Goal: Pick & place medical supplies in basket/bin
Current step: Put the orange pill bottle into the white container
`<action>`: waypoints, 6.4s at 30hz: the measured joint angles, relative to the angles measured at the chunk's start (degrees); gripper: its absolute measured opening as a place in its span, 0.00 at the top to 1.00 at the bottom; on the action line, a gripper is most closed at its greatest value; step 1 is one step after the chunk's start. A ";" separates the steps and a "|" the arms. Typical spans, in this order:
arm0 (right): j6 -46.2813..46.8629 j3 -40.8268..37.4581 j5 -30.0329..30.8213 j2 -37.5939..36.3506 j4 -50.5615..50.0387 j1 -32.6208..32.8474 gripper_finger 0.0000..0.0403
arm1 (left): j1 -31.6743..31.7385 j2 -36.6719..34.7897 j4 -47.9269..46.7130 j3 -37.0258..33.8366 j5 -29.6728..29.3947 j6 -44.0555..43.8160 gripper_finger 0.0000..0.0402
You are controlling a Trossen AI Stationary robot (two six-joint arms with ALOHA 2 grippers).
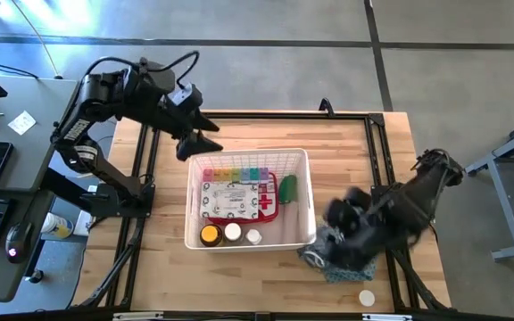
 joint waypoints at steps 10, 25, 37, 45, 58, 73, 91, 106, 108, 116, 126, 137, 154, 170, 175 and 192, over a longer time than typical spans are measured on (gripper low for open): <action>20.61 -20.91 -20.59 -2.99 28.04 14.24 0.39 | -11.02 0.00 6.77 0.00 -10.42 -2.58 0.04; 35.31 -42.71 -34.99 -2.20 47.26 23.48 0.30 | -11.92 2.04 10.31 0.04 -12.65 -7.52 0.04; 36.10 -42.69 -29.61 -2.24 39.30 25.81 0.23 | -12.67 6.23 10.58 -0.06 -9.85 -5.51 0.04; 33.24 -42.69 -26.05 -2.24 36.27 25.29 0.14 | -12.67 7.43 8.94 0.04 -8.71 -5.55 0.04; 33.57 -42.69 -26.47 1.19 41.15 25.29 0.05 | -12.67 7.56 8.93 -0.02 -6.91 -1.85 0.04; 35.05 -42.69 -31.72 8.37 41.37 23.05 0.07 | -12.67 7.56 4.10 -0.02 -6.92 -0.49 0.04; 40.19 -42.69 -35.67 9.87 43.99 23.03 0.26 | -12.67 7.56 -0.01 -0.02 -5.92 -0.86 0.04; 40.87 -42.69 -40.13 9.18 52.13 22.21 0.62 | -12.66 7.56 -0.07 -0.02 -6.07 -0.62 0.04; 41.06 -42.67 -39.51 8.09 52.40 21.51 0.66 | -12.67 7.56 -0.05 -0.02 -6.07 -0.19 0.04; 39.75 -42.67 -36.05 2.40 49.78 18.19 0.81 | -12.67 7.56 0.05 -0.02 -6.19 0.08 0.04; 36.85 -42.67 -30.04 -4.36 46.82 15.47 0.93 | -12.67 7.56 -0.03 -0.02 -6.24 0.08 0.04; 23.79 -42.67 -23.05 -1.25 49.12 16.15 0.47 | -12.67 7.56 -0.19 -0.02 -6.20 -0.36 0.04; 6.01 -42.68 -16.03 5.51 48.68 18.55 0.28 | -12.67 7.56 -2.75 -0.02 -6.02 -2.58 0.04; 4.17 -42.67 -22.79 13.64 53.72 18.88 0.29 | -12.67 7.56 -2.57 -0.02 -6.07 -3.47 0.04; 6.36 -42.67 -22.58 13.89 53.17 19.39 0.33 | -12.67 7.56 -2.54 -0.02 -6.07 -3.47 0.04; 13.04 -42.67 -24.63 13.41 50.26 18.30 0.62 | -12.67 7.54 -2.22 -0.02 -6.07 -3.90 0.04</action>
